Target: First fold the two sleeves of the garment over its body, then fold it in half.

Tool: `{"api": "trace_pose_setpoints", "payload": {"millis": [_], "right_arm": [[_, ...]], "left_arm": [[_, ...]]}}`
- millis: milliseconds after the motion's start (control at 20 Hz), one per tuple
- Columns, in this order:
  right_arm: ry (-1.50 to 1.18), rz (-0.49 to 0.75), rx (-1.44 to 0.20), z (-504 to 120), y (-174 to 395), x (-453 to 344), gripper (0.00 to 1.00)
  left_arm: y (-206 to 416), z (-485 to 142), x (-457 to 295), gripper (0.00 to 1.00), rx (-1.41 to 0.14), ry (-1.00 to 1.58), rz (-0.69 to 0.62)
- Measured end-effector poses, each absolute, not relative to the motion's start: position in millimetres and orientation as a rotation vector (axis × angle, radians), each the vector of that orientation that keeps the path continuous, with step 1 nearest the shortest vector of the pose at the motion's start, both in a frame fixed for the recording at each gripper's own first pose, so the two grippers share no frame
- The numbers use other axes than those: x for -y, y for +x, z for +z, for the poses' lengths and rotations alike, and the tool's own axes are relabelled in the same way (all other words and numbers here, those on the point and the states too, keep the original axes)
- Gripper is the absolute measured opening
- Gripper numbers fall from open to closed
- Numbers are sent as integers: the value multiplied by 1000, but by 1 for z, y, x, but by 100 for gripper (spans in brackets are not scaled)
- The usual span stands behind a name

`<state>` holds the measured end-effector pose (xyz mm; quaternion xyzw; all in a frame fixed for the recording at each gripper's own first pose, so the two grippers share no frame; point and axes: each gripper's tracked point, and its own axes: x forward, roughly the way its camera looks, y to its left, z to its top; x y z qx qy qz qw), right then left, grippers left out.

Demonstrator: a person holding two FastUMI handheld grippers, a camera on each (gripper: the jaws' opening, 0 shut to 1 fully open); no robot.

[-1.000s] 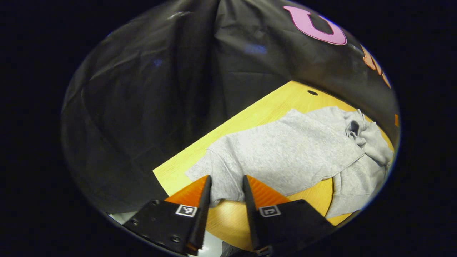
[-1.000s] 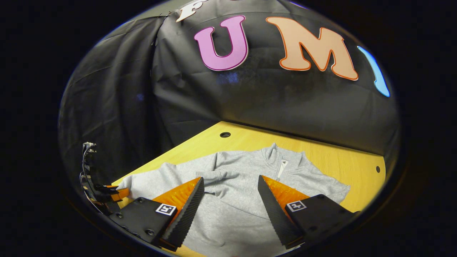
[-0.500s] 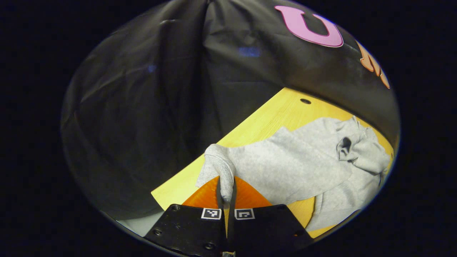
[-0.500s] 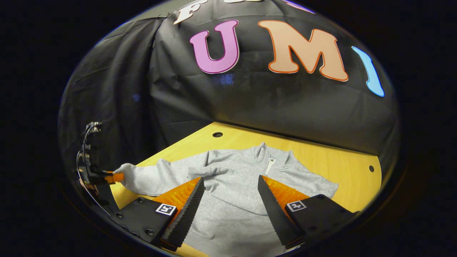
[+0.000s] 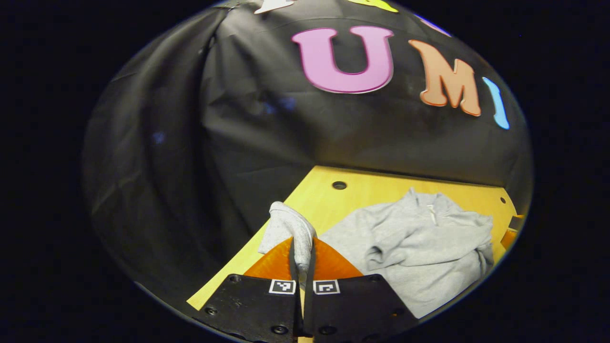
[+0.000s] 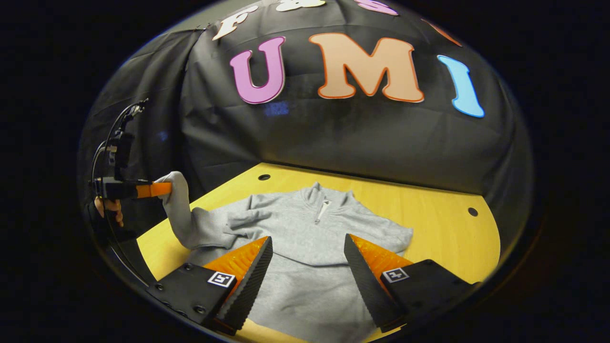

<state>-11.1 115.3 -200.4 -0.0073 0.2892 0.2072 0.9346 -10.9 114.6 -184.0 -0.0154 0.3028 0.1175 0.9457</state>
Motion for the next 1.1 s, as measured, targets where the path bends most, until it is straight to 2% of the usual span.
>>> {"api": "trace_pose_setpoints", "payload": {"millis": [200,500,800,1100], "right_arm": [[1,334,-604,-202,-22,-69,96],[12,221,-602,-201,-40,-10,96],[43,123,-613,-200,-70,38,96],[38,48,-632,-207,-95,81,96]], "left_arm": [[2,-142,-37,0,-572,-6,102],[33,-132,67,0,-528,30,-108],[44,-148,177,0,-541,56,-298],[49,-188,259,0,-585,99,-402]]}}
